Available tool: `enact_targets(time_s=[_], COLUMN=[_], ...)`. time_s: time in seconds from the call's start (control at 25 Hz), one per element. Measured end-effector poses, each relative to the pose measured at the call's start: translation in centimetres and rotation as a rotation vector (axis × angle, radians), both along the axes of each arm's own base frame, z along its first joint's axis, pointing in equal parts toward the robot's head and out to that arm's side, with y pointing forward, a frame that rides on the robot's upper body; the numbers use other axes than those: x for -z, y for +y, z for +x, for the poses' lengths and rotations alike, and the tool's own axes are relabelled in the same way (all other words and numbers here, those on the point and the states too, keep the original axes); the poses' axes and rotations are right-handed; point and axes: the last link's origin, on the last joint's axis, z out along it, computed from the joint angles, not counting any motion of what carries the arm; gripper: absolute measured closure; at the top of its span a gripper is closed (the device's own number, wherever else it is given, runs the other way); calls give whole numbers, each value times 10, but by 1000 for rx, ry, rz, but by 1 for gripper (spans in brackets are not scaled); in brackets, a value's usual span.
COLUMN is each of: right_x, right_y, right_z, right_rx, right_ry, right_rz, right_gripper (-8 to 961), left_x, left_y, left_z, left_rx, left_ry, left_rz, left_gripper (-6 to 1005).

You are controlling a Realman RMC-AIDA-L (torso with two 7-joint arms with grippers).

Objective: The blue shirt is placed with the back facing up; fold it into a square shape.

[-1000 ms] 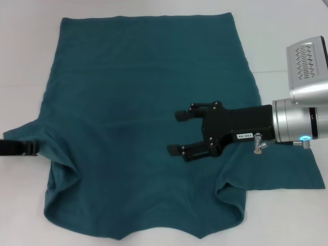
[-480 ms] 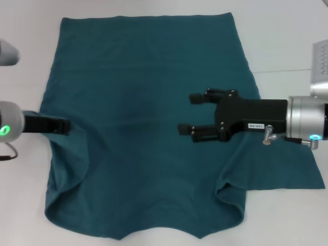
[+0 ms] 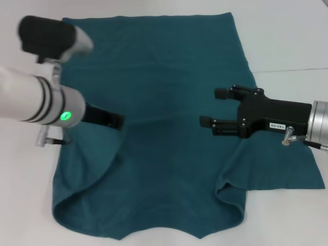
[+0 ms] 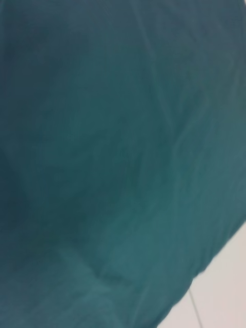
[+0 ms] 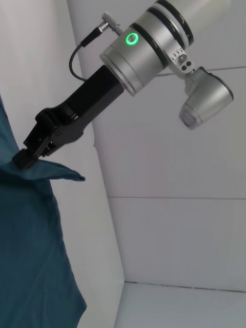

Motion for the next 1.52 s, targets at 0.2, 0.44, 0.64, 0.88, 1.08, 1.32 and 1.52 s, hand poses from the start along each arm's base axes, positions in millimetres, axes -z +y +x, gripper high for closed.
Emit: enact_targets(time_s=[0.2,0.44,0.64,0.88,1.08,1.32,1.52], right_x=[4,7,6,-10,-37,-74,-92], right_y=[0,1,4,13,13,3,-3], right_z=[4,3,3,6,0,-10,-17], right_rx=[14,11,33,181,277,469,621], right_ry=[-5,-4,2,46,-30,-79,-226], right_rz=[6,4,11,-10,-39,-103,-168], right_gripper=[38,38,37,37,37,37,42], left_x=[8,-4,-25,-61,-77,-86,-81], left_y=[4,8,5,-16,-42,-76,-92], left_z=[4,-18,-39,-64,-90,-113,-111], left_rx=[10,-37,-78,-25,64,152,233], left_ry=[9,37,-15,-330,-544,-653,-650], left_rz=[-4,51,106,98,-8,-94,-169], left_gripper=[814,797,634,364,198,170,172])
